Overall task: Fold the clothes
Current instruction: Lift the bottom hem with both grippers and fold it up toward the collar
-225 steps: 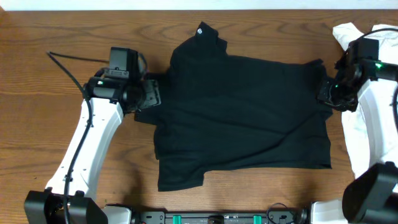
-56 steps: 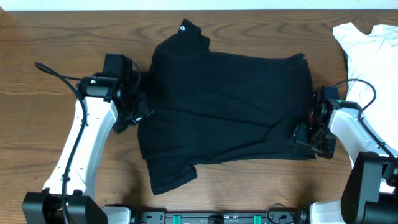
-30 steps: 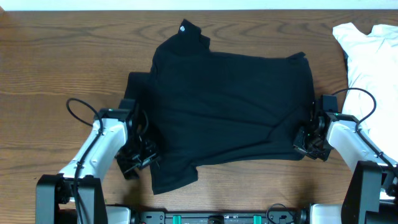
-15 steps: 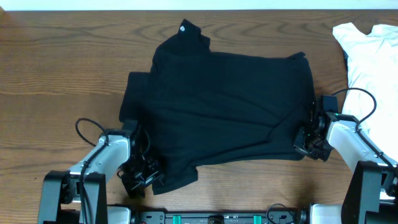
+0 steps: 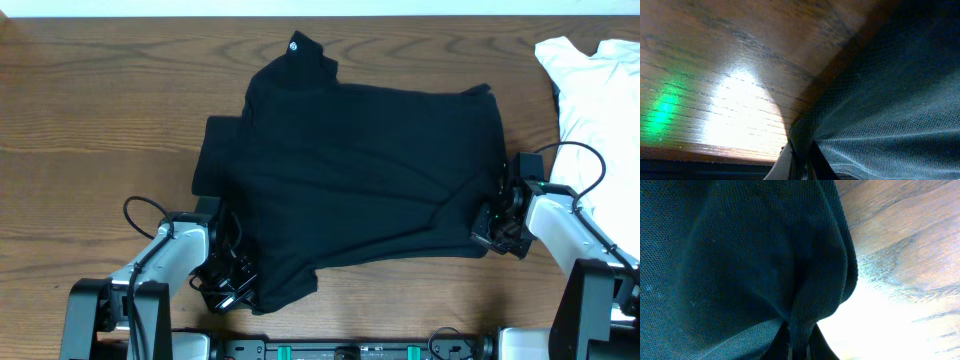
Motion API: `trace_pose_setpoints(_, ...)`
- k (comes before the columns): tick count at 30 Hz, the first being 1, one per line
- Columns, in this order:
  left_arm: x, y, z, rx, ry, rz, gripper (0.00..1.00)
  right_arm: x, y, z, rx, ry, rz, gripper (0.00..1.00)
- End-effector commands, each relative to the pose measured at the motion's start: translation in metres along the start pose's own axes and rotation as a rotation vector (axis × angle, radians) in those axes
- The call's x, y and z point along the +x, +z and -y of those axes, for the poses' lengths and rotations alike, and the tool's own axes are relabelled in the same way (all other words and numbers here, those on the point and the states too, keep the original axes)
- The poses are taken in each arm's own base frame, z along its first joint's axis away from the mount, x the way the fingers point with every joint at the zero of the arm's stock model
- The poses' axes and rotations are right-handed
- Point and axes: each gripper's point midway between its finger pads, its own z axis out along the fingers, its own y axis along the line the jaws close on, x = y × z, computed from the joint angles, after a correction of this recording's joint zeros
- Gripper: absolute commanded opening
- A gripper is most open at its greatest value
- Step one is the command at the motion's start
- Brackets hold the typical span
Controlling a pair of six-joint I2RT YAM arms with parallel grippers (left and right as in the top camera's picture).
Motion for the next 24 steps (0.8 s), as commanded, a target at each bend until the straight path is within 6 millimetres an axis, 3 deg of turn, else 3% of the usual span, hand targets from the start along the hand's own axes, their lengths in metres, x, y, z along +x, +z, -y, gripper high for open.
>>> trace_pose_setpoints(1,-0.015,-0.001,-0.003,-0.035,0.046,0.069,0.06,0.017,0.015,0.009,0.043,0.006,-0.086,0.01)
trace_pose_setpoints(7,-0.018,-0.048,0.021,0.005,0.135,0.144,0.06,0.003,-0.011,0.002,0.045,0.006,-0.092,0.01)
trace_pose_setpoints(16,-0.023,-0.132,0.039,-0.04,0.198,0.321,0.06,-0.016,-0.056,-0.018,-0.02,-0.028,-0.098,0.01)
trace_pose_setpoints(24,-0.038,-0.194,0.074,0.044,0.254,0.511,0.06,-0.029,-0.081,-0.026,-0.042,-0.044,-0.076,0.01)
